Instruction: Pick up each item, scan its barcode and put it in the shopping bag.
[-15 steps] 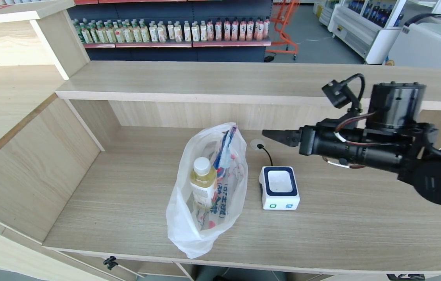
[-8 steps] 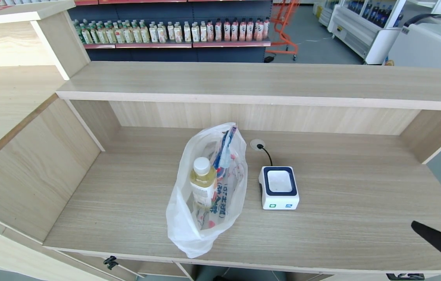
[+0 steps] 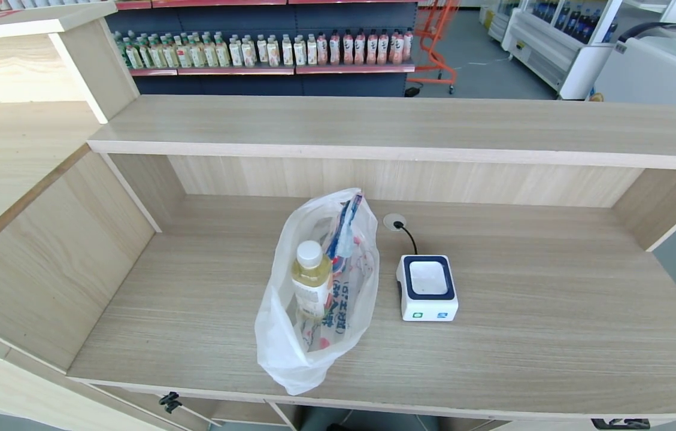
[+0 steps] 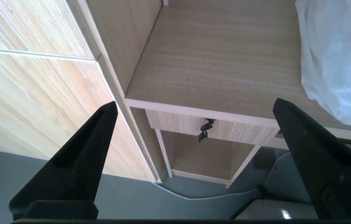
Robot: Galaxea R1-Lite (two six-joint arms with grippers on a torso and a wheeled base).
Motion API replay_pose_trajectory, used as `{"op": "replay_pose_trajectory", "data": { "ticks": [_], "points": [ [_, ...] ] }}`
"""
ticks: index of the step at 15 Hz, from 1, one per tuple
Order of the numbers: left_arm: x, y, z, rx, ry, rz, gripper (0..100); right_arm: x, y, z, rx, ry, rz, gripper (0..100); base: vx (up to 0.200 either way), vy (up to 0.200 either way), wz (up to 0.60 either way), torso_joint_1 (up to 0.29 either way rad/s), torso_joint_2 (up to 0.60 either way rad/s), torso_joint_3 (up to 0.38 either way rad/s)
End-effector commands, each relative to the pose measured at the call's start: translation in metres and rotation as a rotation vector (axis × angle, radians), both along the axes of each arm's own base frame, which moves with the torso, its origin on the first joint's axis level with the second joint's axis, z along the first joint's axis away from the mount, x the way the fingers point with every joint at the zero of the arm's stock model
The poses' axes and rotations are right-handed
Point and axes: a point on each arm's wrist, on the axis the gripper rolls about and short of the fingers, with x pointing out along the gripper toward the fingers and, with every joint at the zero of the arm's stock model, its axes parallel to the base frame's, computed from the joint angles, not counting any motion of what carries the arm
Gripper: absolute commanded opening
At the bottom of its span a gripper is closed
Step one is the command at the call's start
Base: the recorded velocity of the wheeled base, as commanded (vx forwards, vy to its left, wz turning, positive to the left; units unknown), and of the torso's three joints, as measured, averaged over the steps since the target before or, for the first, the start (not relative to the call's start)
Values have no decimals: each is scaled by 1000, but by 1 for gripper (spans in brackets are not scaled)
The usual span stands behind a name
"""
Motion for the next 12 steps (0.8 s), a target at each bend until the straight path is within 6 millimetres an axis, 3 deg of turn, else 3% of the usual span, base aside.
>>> {"op": "replay_pose_trajectory", "data": {
  "ticks": [1, 4, 12],
  "points": [
    [0, 0, 0, 0, 0, 0, 100, -3, 0, -3, -13, -36, 3, 100, 0, 0, 0, 0, 0, 0],
    [0, 0, 0, 0, 0, 0, 100, -3, 2, -3, -106, -32, 78, 100, 0, 0, 0, 0, 0, 0],
    [0, 0, 0, 0, 0, 0, 100, -3, 1, -4, -40, -21, 59, 100, 0, 0, 0, 0, 0, 0]
  ]
}}
